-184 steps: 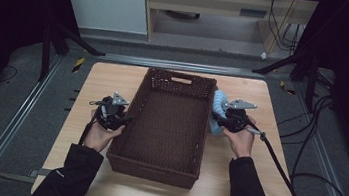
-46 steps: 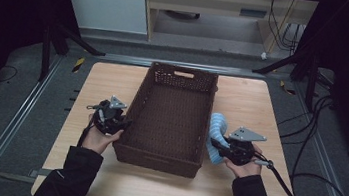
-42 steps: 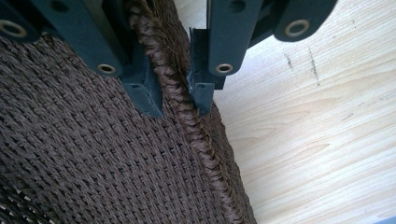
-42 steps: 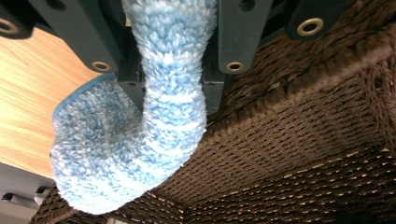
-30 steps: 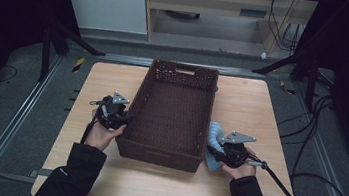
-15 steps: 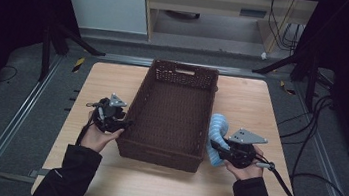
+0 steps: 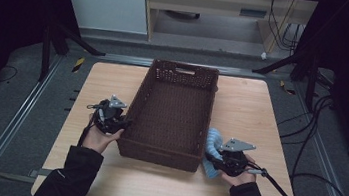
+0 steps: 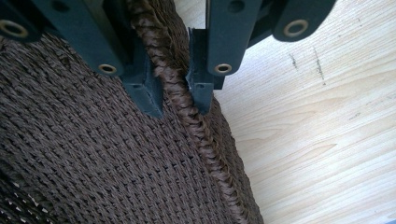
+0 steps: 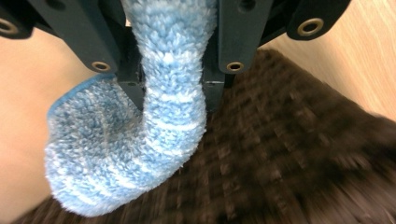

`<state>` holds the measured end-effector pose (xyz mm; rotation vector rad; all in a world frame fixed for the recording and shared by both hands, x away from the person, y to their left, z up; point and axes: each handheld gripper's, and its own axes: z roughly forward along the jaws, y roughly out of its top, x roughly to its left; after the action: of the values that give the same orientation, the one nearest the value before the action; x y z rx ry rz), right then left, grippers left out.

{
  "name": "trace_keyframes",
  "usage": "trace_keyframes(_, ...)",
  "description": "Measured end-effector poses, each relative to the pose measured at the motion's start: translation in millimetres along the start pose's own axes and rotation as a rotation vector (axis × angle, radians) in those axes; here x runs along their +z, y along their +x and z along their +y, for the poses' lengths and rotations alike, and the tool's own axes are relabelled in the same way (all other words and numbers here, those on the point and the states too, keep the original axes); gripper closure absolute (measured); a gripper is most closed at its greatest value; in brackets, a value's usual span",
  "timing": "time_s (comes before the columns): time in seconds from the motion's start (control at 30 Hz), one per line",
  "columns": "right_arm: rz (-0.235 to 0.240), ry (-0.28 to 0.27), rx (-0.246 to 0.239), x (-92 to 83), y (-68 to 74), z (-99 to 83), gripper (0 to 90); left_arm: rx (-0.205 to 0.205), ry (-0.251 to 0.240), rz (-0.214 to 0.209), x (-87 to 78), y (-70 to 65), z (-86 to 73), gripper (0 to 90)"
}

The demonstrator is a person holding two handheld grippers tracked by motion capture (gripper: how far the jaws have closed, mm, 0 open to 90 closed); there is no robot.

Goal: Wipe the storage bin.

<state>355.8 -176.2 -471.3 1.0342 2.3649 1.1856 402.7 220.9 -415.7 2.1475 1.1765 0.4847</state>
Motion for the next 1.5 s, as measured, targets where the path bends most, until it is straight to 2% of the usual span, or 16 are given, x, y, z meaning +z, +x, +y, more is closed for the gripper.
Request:
trace_keyframes(0.1, -0.015, -0.083, -0.005, -14.0, -1.1, 12.2, 70.4, -0.008, 0.000, 0.019, 3.9, -1.4, 3.9, 75.2)
trace_keyframes(0.27, -0.037, -0.129, -0.033, -27.1, -1.2, 23.6, 70.5, -0.015, -0.002, 0.022, 9.8, 1.3, 9.3, 75.1)
trace_keyframes(0.43, -0.030, -0.088, -0.035, -16.7, -0.4, 15.5, 70.5, -0.005, 0.002, 0.025, 10.9, 2.2, 11.1, 75.1)
trace_keyframes(0.57, -0.019, -0.002, -0.018, -2.9, -1.4, 0.9, 70.6, -0.006, 0.001, 0.026, 11.6, 2.6, 11.8, 75.1)
trace_keyframes(0.67, -0.005, 0.031, -0.014, 7.2, 0.1, -6.8, 70.6, -0.007, -0.002, 0.027, 12.6, 3.7, 12.5, 75.1)
trace_keyframes(0.8, 0.004, 0.014, 0.001, 3.2, 0.4, -5.1, 70.6, -0.008, -0.003, 0.028, 14.3, 4.9, 14.1, 75.1)
trace_keyframes(0.9, 0.001, -0.036, -0.005, -8.3, 2.5, 3.1, 70.6, 0.000, 0.002, 0.033, 15.6, 5.5, 15.7, 75.1)
trace_keyframes(1.0, -0.021, -0.089, -0.040, -24.4, 8.3, 13.3, 70.6, -0.001, 0.000, 0.037, 17.1, 6.0, 16.7, 75.0)
trace_keyframes(1.1, -0.027, -0.102, -0.052, -30.6, 11.8, 15.4, 70.6, 0.001, 0.000, 0.036, 17.5, 6.5, 17.0, 75.1)
trace_keyframes(1.2, -0.026, -0.082, -0.057, -27.5, 13.5, 10.5, 70.7, 0.003, 0.001, 0.036, 17.5, 6.3, 17.2, 75.1)
trace_keyframes(1.23, -0.018, -0.073, -0.044, -25.0, 12.9, 6.6, 70.7, 0.004, 0.001, 0.037, 17.4, 6.3, 17.2, 75.0)
trace_keyframes(1.43, 0.009, 0.023, -0.026, -8.5, 15.4, -14.2, 70.6, 0.011, 0.004, 0.045, 17.4, 5.4, 17.5, 75.1)
trace_keyframes(1.5, 0.014, 0.035, -0.021, -6.2, 16.6, -16.4, 70.6, 0.012, 0.005, 0.045, 17.5, 5.4, 17.6, 75.1)
